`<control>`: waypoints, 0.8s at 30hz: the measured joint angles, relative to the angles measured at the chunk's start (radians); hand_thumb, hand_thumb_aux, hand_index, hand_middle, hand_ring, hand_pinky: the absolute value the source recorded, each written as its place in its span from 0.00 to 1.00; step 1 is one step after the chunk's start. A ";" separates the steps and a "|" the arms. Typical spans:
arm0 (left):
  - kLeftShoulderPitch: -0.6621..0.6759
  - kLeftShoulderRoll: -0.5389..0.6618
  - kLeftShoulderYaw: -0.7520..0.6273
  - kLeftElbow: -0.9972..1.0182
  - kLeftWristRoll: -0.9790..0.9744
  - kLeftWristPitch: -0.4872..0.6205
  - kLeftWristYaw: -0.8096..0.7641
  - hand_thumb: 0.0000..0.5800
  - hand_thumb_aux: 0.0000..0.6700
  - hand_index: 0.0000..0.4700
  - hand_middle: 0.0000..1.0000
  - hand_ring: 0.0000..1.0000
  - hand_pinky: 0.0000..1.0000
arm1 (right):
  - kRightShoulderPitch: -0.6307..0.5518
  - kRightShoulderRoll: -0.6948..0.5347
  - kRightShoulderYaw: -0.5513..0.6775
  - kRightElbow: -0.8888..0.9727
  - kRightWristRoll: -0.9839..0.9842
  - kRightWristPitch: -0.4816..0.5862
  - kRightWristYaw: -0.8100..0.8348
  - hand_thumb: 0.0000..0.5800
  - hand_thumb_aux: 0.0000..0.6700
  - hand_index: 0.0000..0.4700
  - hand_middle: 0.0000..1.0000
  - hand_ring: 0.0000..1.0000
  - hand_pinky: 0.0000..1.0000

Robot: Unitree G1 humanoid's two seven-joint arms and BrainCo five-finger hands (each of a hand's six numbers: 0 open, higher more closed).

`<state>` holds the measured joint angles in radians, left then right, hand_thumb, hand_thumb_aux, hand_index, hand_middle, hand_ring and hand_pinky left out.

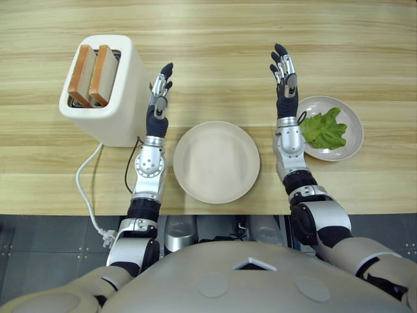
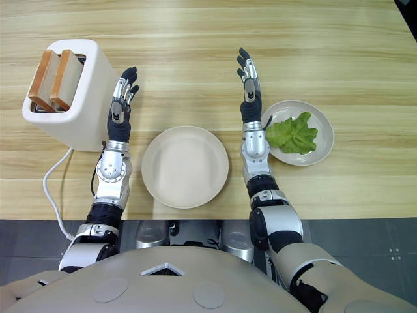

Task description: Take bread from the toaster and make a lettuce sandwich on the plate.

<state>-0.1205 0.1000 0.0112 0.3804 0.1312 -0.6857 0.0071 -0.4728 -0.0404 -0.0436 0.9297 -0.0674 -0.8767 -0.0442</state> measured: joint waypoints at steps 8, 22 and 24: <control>0.088 0.225 0.116 -0.588 0.452 0.363 -0.010 0.00 0.00 0.00 0.00 0.00 0.00 | -0.001 0.004 0.006 0.002 0.001 0.003 0.003 0.00 0.00 0.00 0.00 0.00 0.00; 0.097 0.522 0.310 -0.518 0.651 0.724 0.030 0.00 0.00 0.00 0.00 0.00 0.00 | 0.005 -0.003 0.008 0.001 0.001 0.004 -0.003 0.00 0.00 0.00 0.00 0.00 0.00; 0.106 0.518 0.301 -0.503 0.651 0.748 0.031 0.00 0.00 0.00 0.00 0.00 0.00 | 0.005 -0.004 0.008 0.001 0.001 0.004 -0.003 0.00 0.00 0.00 0.00 0.00 0.00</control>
<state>-0.0142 0.6176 0.3125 -0.1229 0.7825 0.0622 0.0383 -0.4682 -0.0439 -0.0356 0.9309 -0.0668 -0.8731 -0.0475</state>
